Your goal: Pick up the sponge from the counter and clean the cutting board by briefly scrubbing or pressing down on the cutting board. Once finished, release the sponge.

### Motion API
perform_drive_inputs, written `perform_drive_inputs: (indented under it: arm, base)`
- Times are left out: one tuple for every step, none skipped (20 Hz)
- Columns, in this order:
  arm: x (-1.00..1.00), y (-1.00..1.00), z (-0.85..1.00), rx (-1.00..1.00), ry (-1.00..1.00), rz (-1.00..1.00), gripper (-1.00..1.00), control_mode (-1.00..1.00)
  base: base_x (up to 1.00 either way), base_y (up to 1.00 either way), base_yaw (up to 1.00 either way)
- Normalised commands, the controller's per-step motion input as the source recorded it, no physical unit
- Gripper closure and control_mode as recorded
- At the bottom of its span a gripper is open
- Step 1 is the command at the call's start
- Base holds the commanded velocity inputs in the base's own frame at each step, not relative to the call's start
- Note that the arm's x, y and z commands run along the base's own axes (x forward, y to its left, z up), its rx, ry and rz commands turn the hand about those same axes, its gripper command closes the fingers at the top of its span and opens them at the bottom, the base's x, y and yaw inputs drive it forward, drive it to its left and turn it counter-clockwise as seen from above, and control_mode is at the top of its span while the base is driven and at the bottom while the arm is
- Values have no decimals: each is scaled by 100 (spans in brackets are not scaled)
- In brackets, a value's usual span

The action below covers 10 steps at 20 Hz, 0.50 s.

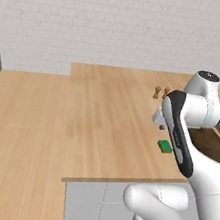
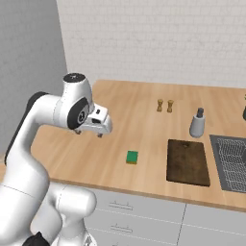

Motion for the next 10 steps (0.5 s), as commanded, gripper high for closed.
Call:
perform_drive_inputs:
  arm:
    - [0,-31,-48,0,0,0,-100,-100]
    - [0,-19,-43,0,0,0,-100,-100]
    - [0,-19,-37,0,0,0,-100,-100]
    - [0,-24,-33,0,0,0,-100,-100]
    - [3,-20,-33,0,0,0,-100,-100]
    - [11,-31,-39,0,0,0,-100,-100]
    - [4,-37,-39,0,0,0,-100,-100]
    - [2,-39,-38,0,0,0,-100,-100]
    - [4,-42,-36,0,0,0,-100,-100]
    - [7,-38,-32,0,0,0,-100,-100]
  base:
    - [0,0,0]
    - [0,0,0]
    - [0,0,0]
    - [0,0,0]
    - [0,0,0]
    - [0,0,0]
    - [0,0,0]
    - [0,0,0]
    - [0,0,0]
    - [0,0,0]
